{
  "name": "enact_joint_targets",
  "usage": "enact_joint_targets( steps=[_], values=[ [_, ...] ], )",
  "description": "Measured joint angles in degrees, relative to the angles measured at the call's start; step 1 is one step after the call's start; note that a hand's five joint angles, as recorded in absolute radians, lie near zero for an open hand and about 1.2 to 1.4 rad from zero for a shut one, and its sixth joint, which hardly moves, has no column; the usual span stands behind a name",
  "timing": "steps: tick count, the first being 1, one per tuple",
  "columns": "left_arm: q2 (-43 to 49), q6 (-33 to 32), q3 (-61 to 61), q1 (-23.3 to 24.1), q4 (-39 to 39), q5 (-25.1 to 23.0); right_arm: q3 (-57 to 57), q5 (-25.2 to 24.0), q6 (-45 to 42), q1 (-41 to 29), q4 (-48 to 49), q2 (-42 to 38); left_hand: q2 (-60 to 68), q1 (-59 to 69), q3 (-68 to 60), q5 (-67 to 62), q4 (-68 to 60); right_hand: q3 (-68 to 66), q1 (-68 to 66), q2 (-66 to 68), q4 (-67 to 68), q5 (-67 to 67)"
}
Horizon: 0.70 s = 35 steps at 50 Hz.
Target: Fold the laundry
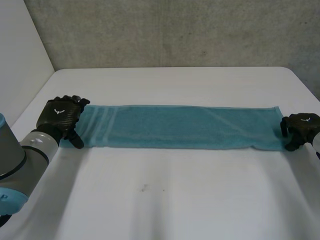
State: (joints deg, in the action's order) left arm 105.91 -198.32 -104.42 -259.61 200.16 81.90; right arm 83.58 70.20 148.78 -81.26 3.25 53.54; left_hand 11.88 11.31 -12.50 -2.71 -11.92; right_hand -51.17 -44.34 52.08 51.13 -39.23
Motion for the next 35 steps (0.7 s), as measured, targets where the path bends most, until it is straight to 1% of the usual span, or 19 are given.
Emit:
enact_joint_targets(
  steps=[1, 2, 3, 5, 7, 9, 10, 14, 15, 18, 20, 21, 22, 24, 27, 29, 30, 35],
  values=[
    [0.0, 0.0, 0.0, 0.0, 0.0, 0.0, -0.1, 0.0, -0.2, 0.1, 0.0, -0.2, 0.0, 0.0, 0.0, 0.0, 0.0, -2.6, -2.2, 2.7, 2.7, -2.6],
    [0.0, 0.0, -0.1, 0.1, 0.0, 0.0, -0.4, 0.1, -0.5, 0.2, 0.1, -0.4, 0.0, 0.0, 0.0, 0.0, 0.0, -11.8, -8.7, 11.1, 11.4, -11.1],
    [0.0, 0.0, -0.1, 0.1, 0.0, 0.0, -0.4, 0.1, -0.5, 0.2, 0.1, -0.4, 0.0, 0.0, 0.0, 0.0, 0.0, -11.8, -8.7, 11.1, 11.4, -11.1],
    [0.0, 0.0, -0.2, 0.2, 0.0, 0.0, -0.8, 0.4, -0.9, 0.5, 0.4, -0.7, 0.0, 0.0, 0.0, 0.0, 0.0, -15.8, -10.3, 15.1, 16.1, -15.3],
    [0.0, 0.0, -0.3, 0.2, 0.0, 0.0, -1.0, 0.6, -1.0, 0.6, 0.5, -0.8, 0.0, 0.0, 0.0, 0.0, 0.0, -16.5, -10.3, 15.5, 17.0, -15.7],
    [0.0, 0.0, -0.3, 0.2, 0.0, 0.0, -2.1, 2.3, -1.6, 1.2, 0.9, -1.1, 0.0, 0.0, 0.0, 0.0, 0.0, -16.5, -10.3, 15.5, 17.2, -15.8],
    [0.0, 0.0, -0.3, 0.2, 0.0, 0.0, -2.1, 2.3, -1.6, 1.2, 0.9, -1.1, 0.0, 0.0, 0.0, 0.0, 0.0, -16.5, -10.3, 15.5, 17.2, -15.8],
    [0.0, 0.0, -0.3, 0.0, -0.1, 0.0, -4.7, 8.1, -5.0, 3.4, 1.2, -1.9, 0.0, 0.0, 0.0, 0.0, 0.0, -16.5, -10.3, 15.5, 17.2, -15.8],
    [0.0, 0.0, -0.3, 0.0, -0.1, 0.0, -4.7, 8.1, -5.0, 3.4, 1.2, -1.9, 0.0, 0.0, 0.0, 0.0, 0.0, -16.5, -10.3, 15.5, 17.2, -15.8],
    [0.0, 0.0, -0.3, -0.3, -0.1, 0.1, -7.8, 14.7, -10.8, 7.1, 1.3, -2.4, 0.0, 0.0, 0.0, 0.0, 0.0, -16.6, -10.3, 15.5, 17.2, -16.1],
    [0.0, 0.0, -0.2, -0.4, -0.1, 0.1, -8.4, 15.6, -11.9, 7.7, 1.3, -2.4, 0.0, 0.0, 0.0, 0.0, 0.0, -16.6, -10.3, 15.5, 17.2, -16.3],
    [-0.1, 0.0, -0.2, -0.4, -0.1, 0.1, -9.4, 16.9, -13.6, 8.5, 1.3, -2.4, 0.0, 0.0, 0.0, 0.0, 0.0, -16.7, -10.3, 15.5, 17.2, -16.4],
    [-0.1, 0.0, -0.2, -0.4, -0.1, 0.1, -9.4, 16.9, -13.6, 8.5, 1.3, -2.4, 0.0, 0.0, 0.0, 0.0, 0.0, -16.7, -10.3, 15.5, 17.2, -16.4],
    [-0.1, -0.1, -0.2, -0.5, -0.1, 0.2, -12.0, 19.0, -16.5, 9.2, 1.3, -1.9, 0.0, 0.0, 0.0, 0.0, 0.0, -16.7, -10.3, 15.5, 17.2, -16.7],
    [-0.2, -0.1, -0.2, -0.5, -0.1, 0.3, -13.1, 19.2, -16.3, 7.8, 1.4, -1.1, 0.0, 0.0, 0.0, 0.0, 0.0, -16.7, -10.3, 15.5, 17.2, -16.7],
    [-0.2, -0.1, -0.2, -0.5, -0.1, 0.3, -13.9, 19.0, -15.5, 5.2, 1.5, -0.1, 0.0, 0.0, 0.0, 0.0, 0.0, -16.7, -10.3, 15.5, 17.2, -16.9],
    [-0.3, -0.1, -0.2, -0.5, -0.1, 0.4, -14.5, 18.6, -14.6, 2.4, 1.7, 0.8, 0.0, 0.0, 0.0, 0.0, 0.0, -16.7, -10.3, 15.5, 17.2, -17.0],
    [-0.3, -0.1, -0.2, -0.5, -0.1, 0.5, -16.2, 16.9, -12.8, -7.2, 3.0, 2.5, 0.0, 0.0, 0.0, 0.0, 0.0, -16.7, -10.3, 15.7, 17.2, -17.0]
  ],
)
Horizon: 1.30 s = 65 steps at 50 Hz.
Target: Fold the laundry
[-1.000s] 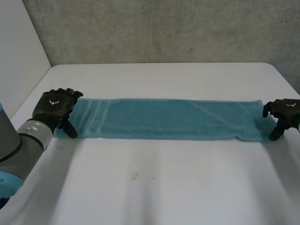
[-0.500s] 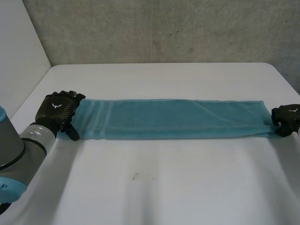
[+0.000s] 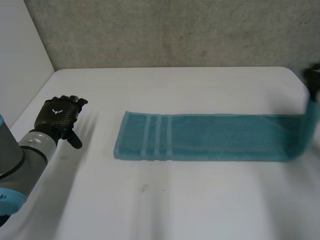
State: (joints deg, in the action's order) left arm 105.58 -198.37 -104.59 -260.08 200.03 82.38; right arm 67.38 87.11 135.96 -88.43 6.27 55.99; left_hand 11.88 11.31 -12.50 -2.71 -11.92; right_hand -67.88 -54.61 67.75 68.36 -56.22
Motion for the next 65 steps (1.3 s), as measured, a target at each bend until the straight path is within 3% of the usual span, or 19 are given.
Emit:
enact_joint_targets(
  steps=[5, 11, 19, 21, 23, 24, 27, 32, 35, 39, 45, 51, 52, 53, 54, 55, 56, 58, 65],
  values=[
    [0.0, 0.0, 0.0, 0.0, 0.0, 0.1, -2.3, -4.6, 0.9, -16.4, 4.4, 0.5, 0.0, 0.0, 0.0, 0.0, 0.0, -0.2, -0.3, 0.0, 0.0, 0.0],
    [0.0, 0.0, 0.0, -0.1, 0.0, 0.1, -3.9, -11.0, 0.8, -31.0, 9.2, -2.9, 0.0, 0.0, 0.0, 0.0, 0.0, -0.2, -0.3, 0.0, 0.0, 0.0],
    [0.0, 0.0, -0.2, -0.1, 0.0, 0.0, -5.9, -17.1, 0.5, -43.9, 12.1, -11.9, 0.0, 0.0, 0.0, 0.0, 0.0, -0.2, -0.3, 0.0, 0.0, 0.0],
    [0.0, 0.0, -0.3, -0.1, 0.0, 0.0, -6.3, -17.7, 0.2, -46.1, 12.2, -14.9, 0.0, 0.0, 0.0, 0.0, 0.0, 4.4, 2.6, -4.4, -4.7, 3.7],
    [0.0, 0.0, -0.4, -0.1, 0.0, -0.1, -6.6, -17.5, 0.0, -47.0, 12.2, -16.5, 0.0, 0.0, 0.0, 0.0, 0.0, 22.8, 18.5, -24.2, -23.1, 20.6],
    [0.0, 0.0, -0.5, 0.0, 0.0, -0.1, -6.7, -17.3, -0.1, -47.2, 12.2, -17.1, 0.0, 0.0, 0.0, 0.0, 0.0, 25.2, 19.5, -25.4, -24.3, 21.8],
    [0.0, 0.0, -0.6, 0.2, 0.0, -0.2, -6.7, -14.6, -0.2, -47.1, 12.0, -17.2, 0.0, 0.0, 0.0, 0.0, 0.0, 51.5, 40.1, -51.4, -51.5, 48.6],
    [0.0, 0.0, -0.8, 0.9, 0.0, -0.4, -5.4, -8.1, 1.8, -45.4, 11.1, -13.2, 0.0, 0.0, 0.0, 0.0, 0.0, 55.5, 42.7, -55.0, -54.9, 52.4],
    [0.1, 0.0, -0.6, 2.3, 0.0, -0.5, -2.6, -3.2, 6.5, -42.4, 9.8, -7.8, 0.0, 0.0, 0.0, 0.0, 0.0, 55.5, 42.7, -55.0, -54.9, 52.4],
    [0.1, 0.0, 0.3, 5.0, 0.0, -0.6, 2.7, -0.3, 16.1, -37.2, 7.4, -1.3, 0.0, 0.0, 0.0, 0.0, 0.0, 55.5, 42.7, -55.0, -54.9, 52.4],
    [0.7, 0.0, 2.6, 9.7, -0.1, -0.3, 13.8, -2.3, 31.1, -26.9, 2.1, 4.6, 0.0, 0.0, 0.0, 0.0, 0.0, 55.5, 42.7, -55.0, -54.9, 52.4],
    [1.1, 0.1, 3.4, 11.8, -0.3, 0.0, 21.9, -5.6, 33.9, -19.4, 0.1, 5.3, 0.0, 0.0, 0.0, 0.0, 0.0, 54.8, 42.3, -54.4, -54.5, 51.9],
    [1.1, 0.1, 3.3, 12.0, -0.3, 0.0, 23.1, -6.2, 33.5, -18.2, 0.3, 5.1, 0.0, 0.0, 0.0, 0.0, 0.0, 44.3, 33.7, -43.4, -44.7, 42.7],
    [1.1, 0.1, 3.3, 12.1, -0.3, 0.1, 23.8, -6.5, 33.1, -17.4, 0.7, 4.9, 0.0, 0.0, 0.0, 0.0, 0.0, 44.3, 33.7, -43.4, -44.7, 42.7],
    [1.1, 0.1, 3.1, 12.1, -0.4, 0.1, 24.4, -6.8, 32.4, -16.7, 1.2, 4.6, 0.0, 0.0, 0.0, 0.0, 0.0, 25.3, 16.8, -24.8, -27.1, 26.2],
    [1.1, 0.1, 3.0, 12.1, -0.4, 0.1, 24.7, -7.0, 32.0, -16.3, 1.6, 4.3, 0.0, 0.0, 0.0, 0.0, 0.0, 25.3, 16.8, -24.8, -27.1, 26.2],
    [1.1, 0.1, 2.9, 12.1, -0.4, 0.1, 24.9, -7.1, 31.2, -15.8, 2.4, 3.9, 0.0, 0.0, 0.0, 0.0, 0.0, 10.3, 5.2, -8.6, -10.9, 11.0],
    [1.0, 0.1, 2.6, 12.0, -0.5, 0.1, 24.6, -7.1, 29.5, -15.2, 4.0, 3.0, 0.0, 0.0, 0.0, 0.0, 0.0, 2.1, 3.1, -1.6, -2.7, 3.5],
    [0.3, 0.1, 1.7, 11.4, -0.6, 0.3, 17.5, -5.9, 21.1, -18.1, 7.3, 1.7, 0.0, 0.0, 0.0, 0.0, 0.0, 0.1, 2.5, -0.2, -0.1, 1.4]
  ],
)
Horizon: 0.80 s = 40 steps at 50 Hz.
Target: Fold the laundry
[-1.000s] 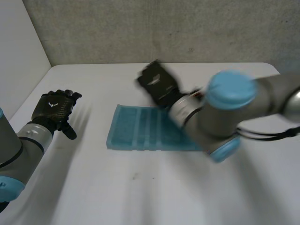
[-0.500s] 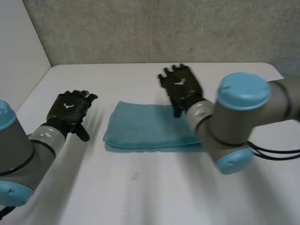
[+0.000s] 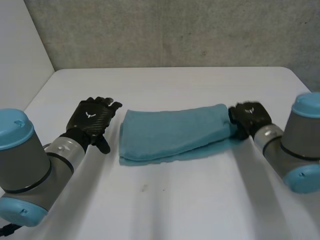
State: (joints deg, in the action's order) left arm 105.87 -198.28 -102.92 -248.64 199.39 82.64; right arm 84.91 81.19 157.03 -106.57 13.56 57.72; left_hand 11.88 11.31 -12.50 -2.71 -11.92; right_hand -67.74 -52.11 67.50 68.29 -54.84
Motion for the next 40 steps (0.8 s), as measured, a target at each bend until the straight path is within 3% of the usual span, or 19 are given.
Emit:
enact_joint_targets(
  steps=[9, 11, 16, 17, 18, 21, 22, 24, 31, 40],
  values=[
    [-2.2, 0.3, 0.2, -0.6, 0.0, 0.1, -14.4, 0.2, -3.9, -17.3, -0.5, -3.5, 0.0, 0.0, 0.0, 0.0, 0.0, -0.1, -0.3, 0.0, 0.0, -1.1],
    [-2.9, 0.9, 0.6, -0.9, 0.0, 0.2, -18.8, -0.8, -4.2, -23.8, -0.8, -7.4, 0.0, 0.0, 0.0, 0.0, 0.0, -0.1, -0.3, 0.0, 0.0, -1.3],
    [-3.4, 2.9, 1.6, -1.4, 0.0, 0.2, -22.9, -2.9, -4.6, -31.4, -1.3, -14.1, 0.0, 0.0, 0.0, 0.0, 0.0, -0.1, -0.3, 0.0, 0.0, -1.3],
    [-3.4, 3.5, 1.9, -1.6, 0.0, 0.2, -23.5, -3.1, -4.7, -32.5, -1.5, -15.4, 0.0, 0.0, 0.0, 0.0, 0.0, 3.1, 0.8, -3.1, -3.4, 1.3],
    [-3.4, 4.6, 2.4, -1.7, -0.1, 0.2, -24.3, -2.8, -4.8, -33.6, -1.7, -16.8, 0.0, 0.0, 0.0, 0.0, 0.0, 13.7, 8.9, -14.8, -14.0, 10.7],
    [-3.2, 6.3, 3.7, -2.0, -0.5, 0.1, -25.0, -1.0, -4.5, -34.1, -2.0, -17.4, 0.0, 0.0, 0.0, 0.0, 0.0, 35.7, 29.0, -36.2, -34.9, 30.8],
    [-3.1, 6.9, 4.3, -2.0, -0.6, 0.0, -25.1, 0.2, -3.9, -34.1, -2.1, -16.9, 0.0, 0.0, 0.0, 0.0, 0.0, 48.4, 37.1, -48.8, -48.9, 44.0],
    [-2.7, 7.8, 5.6, -2.0, -1.2, -0.1, -25.1, 2.5, -1.8, -33.5, -2.3, -15.1, 0.0, 0.0, 0.0, 0.0, 0.0, 53.6, 37.3, -53.4, -53.9, 48.9],
    [1.6, 11.1, 12.0, 0.0, -5.5, -0.4, -22.9, 7.1, 13.5, -27.9, -3.0, -6.6, 0.0, 0.0, 0.0, 0.1, 0.0, 55.2, 40.4, -54.6, -54.8, 51.2],
    [11.9, 20.0, 21.1, 4.2, -14.1, -0.4, -22.4, 2.8, 22.7, -20.2, -10.6, -7.1, 0.0, 0.0, 0.0, 0.1, 0.0, 55.2, 40.4, -54.6, -54.8, 51.2]
  ],
)
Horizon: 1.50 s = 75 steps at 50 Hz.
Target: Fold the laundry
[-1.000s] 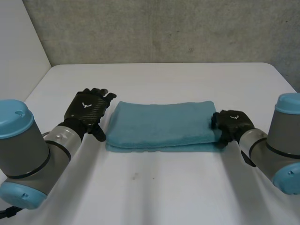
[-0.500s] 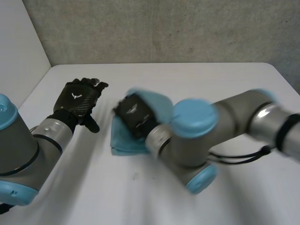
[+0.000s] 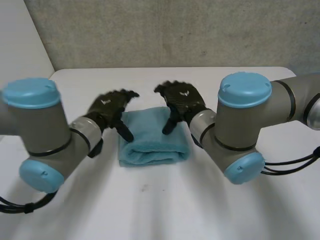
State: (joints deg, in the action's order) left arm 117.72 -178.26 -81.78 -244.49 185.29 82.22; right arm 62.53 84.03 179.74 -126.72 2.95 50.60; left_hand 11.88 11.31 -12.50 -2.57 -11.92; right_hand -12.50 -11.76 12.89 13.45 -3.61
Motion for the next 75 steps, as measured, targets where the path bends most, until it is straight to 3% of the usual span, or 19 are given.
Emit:
enact_joint_targets(
  steps=[9, 18, 25, 27, 29, 30, 35, 40, 50, 66, 75],
  values=[
    [6.7, 1.8, 2.3, 1.0, -3.4, 2.2, -6.2, -1.3, -0.5, 3.2, -8.4, -9.6, 0.0, 0.0, 0.0, 0.0, 0.0, 0.0, 0.0, 0.0, 0.0, 0.0],
    [6.5, -1.8, 1.6, 0.8, -4.5, 5.1, -9.7, -1.3, -0.9, 4.3, -12.3, -11.8, 0.0, 0.0, 0.0, 0.0, 0.0, 0.0, 0.0, 0.0, 0.0, 0.5],
    [1.2, -4.2, 2.6, 0.6, -7.9, 5.3, -9.2, -1.2, -0.3, 4.8, -12.6, -7.0, 0.0, 0.0, 0.0, 0.0, 0.0, 0.0, 0.0, 0.0, 0.0, 0.6],
    [-4.0, -4.4, 4.8, 0.1, -10.7, 5.2, -6.6, -0.4, 0.6, 5.8, -12.1, 2.0, 0.0, 0.0, 0.0, 0.0, 0.0, 0.0, 0.0, 0.0, 0.0, 0.6],
    [-6.8, -4.4, 6.1, -0.3, -12.4, 5.2, -6.2, -0.2, 0.7, 6.1, -12.1, 3.3, 0.0, 0.0, 0.0, 0.0, 0.0, 0.0, 0.0, 0.0, 0.0, 0.6],
    [-9.1, -4.4, 7.4, -0.8, -14.0, 5.1, -4.2, 1.2, 0.9, 7.9, -11.9, 9.0, 0.0, 0.0, 0.0, 0.0, 0.0, 0.0, 0.0, 0.0, 0.0, 0.6],
    [-16.1, -4.4, 11.9, -2.9, -20.2, 4.8, 0.5, 5.3, 0.3, 13.5, -12.1, 21.4, 0.0, 0.0, 0.0, 0.0, 0.0, 0.0, 0.0, 0.0, 0.0, 0.6],
    [-21.2, -4.3, 13.9, -5.0, -25.1, 3.4, 5.2, 7.2, -2.0, 19.0, -12.4, 29.6, 0.0, 0.0, 0.0, 0.0, 0.0, 0.0, 0.0, 0.0, 0.0, 0.6],
    [-24.0, -4.1, 12.5, -6.1, -27.2, -1.0, 9.3, 6.7, -4.7, 22.4, -12.9, 32.2, 0.0, 0.0, 0.0, 0.0, 0.0, 0.0, 0.0, 0.0, 0.0, 0.6],
    [-24.5, -4.4, 9.0, -5.8, -25.9, -1.2, 10.5, 5.4, -5.1, 21.6, -13.4, 31.8, 0.0, 0.0, 0.0, 0.0, 0.0, 0.0, 0.0, 0.0, 0.0, 0.6],
    [-26.0, -4.7, 8.9, -6.0, -24.5, -1.2, 11.1, 1.9, -4.8, 21.2, -13.3, 32.9, 0.0, 0.0, 0.0, 0.0, 0.0, 0.0, 0.0, 0.0, 0.0, 0.6]
  ],
)
